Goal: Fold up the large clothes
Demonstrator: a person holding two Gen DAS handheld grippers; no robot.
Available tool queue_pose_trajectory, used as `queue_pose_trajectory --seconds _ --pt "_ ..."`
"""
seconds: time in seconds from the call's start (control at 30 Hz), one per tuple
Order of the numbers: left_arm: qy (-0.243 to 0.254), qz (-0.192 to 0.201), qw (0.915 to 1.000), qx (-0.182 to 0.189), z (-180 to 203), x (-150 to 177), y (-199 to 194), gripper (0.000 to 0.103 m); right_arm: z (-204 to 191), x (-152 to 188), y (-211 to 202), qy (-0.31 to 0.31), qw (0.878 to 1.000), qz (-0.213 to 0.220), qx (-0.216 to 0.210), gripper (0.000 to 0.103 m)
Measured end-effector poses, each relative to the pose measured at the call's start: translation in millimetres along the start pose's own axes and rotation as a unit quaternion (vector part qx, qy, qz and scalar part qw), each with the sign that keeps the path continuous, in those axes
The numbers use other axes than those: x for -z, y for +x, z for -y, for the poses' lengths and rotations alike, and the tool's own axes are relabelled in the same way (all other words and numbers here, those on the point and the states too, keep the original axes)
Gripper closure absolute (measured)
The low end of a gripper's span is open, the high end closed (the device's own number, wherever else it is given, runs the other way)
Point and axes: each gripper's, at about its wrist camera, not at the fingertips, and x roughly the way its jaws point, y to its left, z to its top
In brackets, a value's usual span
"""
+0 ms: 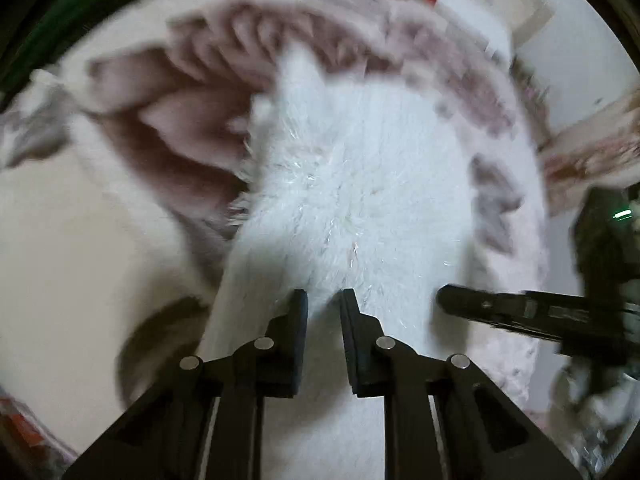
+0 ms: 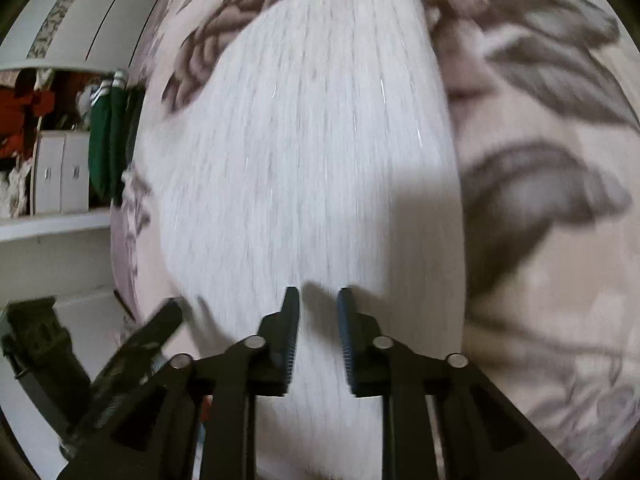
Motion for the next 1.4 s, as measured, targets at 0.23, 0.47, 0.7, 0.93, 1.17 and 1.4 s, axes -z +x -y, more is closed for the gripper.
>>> queue_pose_trajectory --seconds 0.23,0.47,0.7,0.93,1.17,1.4 --pt "-0.008 -0.020 0.9997 0.015 -19 -21 41 0.089 23 -40 66 0.032 0.998 -0.043 0.041 0.103" --pt "-0.009 -0.008 0.9996 0.024 -19 -23 23 0.089 26 -75 48 0.036 0.995 -0.087 0.027 0.103" --pt "-0.008 0.002 0.9998 0.018 -20 -17 22 0.089 -11 -128 10 -0.016 0.998 -0.044 -0.042 0.103" --pt "-0.021 0.002 0.9995 0.022 -24 -22 24 0.090 -10 -125 73 -0.029 0.999 -0.040 0.002 0.103" --pt "-0.026 0.014 0.9983 0.051 -10 1 -32 0.078 -13 -91 13 -0.035 0.998 -0.036 -0.025 0.078" --pt "-0.063 -0.026 0.9967 0.044 -65 87 -69 0.043 95 58 -31 0.050 0.995 -0.074 -0.053 0.044"
